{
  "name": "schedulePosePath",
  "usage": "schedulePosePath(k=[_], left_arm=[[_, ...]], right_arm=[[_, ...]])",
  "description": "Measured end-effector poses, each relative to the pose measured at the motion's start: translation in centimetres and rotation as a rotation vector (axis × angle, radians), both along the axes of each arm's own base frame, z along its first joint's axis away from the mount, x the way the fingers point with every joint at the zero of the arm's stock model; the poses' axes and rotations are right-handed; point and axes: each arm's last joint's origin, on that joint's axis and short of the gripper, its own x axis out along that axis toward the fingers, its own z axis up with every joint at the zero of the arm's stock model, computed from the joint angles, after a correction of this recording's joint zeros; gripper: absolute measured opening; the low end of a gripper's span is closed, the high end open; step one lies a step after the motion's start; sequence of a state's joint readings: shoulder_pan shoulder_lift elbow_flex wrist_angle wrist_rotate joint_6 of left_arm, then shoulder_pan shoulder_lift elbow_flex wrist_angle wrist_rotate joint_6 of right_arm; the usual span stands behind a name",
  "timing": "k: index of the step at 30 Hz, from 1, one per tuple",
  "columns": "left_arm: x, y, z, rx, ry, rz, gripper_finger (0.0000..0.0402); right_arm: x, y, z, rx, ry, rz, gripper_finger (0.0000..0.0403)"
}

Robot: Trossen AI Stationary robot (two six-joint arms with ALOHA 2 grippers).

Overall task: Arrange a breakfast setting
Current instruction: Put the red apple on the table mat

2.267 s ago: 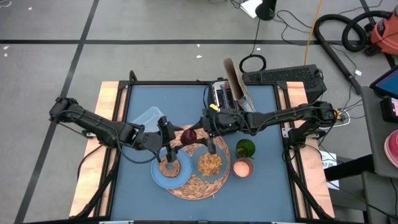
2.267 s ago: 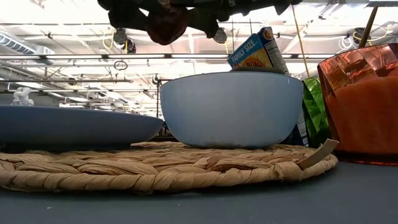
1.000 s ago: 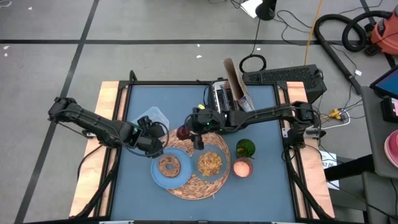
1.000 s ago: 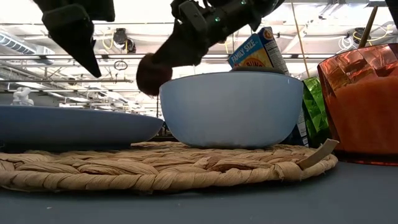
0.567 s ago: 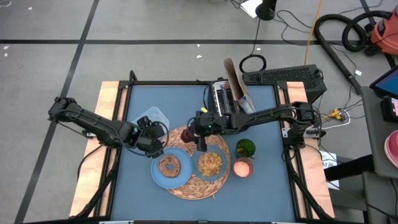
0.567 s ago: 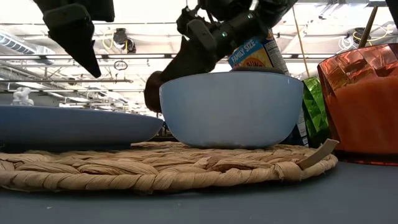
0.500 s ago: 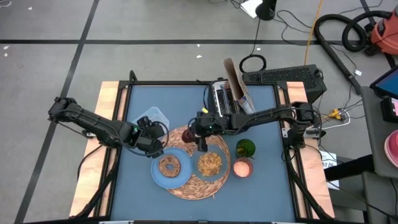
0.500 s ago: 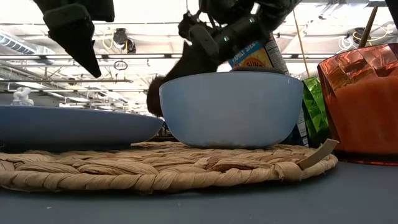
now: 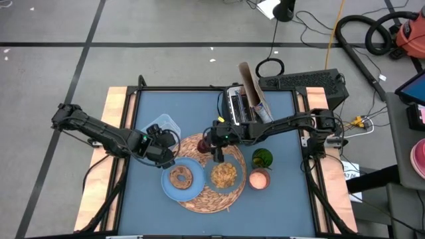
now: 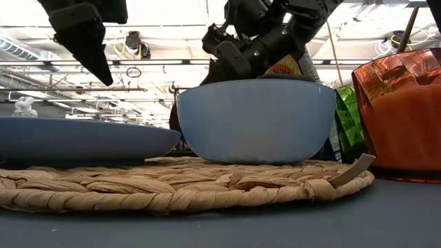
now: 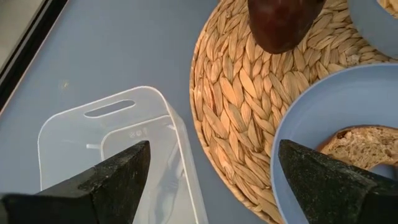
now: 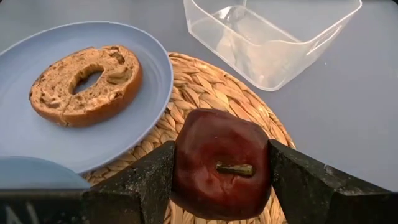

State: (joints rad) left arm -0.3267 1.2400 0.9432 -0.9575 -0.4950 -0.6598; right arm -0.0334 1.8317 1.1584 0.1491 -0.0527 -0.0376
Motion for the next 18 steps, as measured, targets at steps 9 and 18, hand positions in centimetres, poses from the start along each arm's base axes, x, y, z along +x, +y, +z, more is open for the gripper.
schedulePosePath(k=[9, 18], left_arm=[[0.2, -0.1, 0.1, -0.004, -0.023, -0.008, 0.0358], [0.2, -0.1, 0.1, -0.004, -0.023, -0.008, 0.0358]], right_arm=[[-0.2, 0.0, -0.2, 0.001, 0.028, 0.0, 0.0231], [-1.1, 0.0, -1.8, 0.02, 0.066, -0.013, 0.0231]])
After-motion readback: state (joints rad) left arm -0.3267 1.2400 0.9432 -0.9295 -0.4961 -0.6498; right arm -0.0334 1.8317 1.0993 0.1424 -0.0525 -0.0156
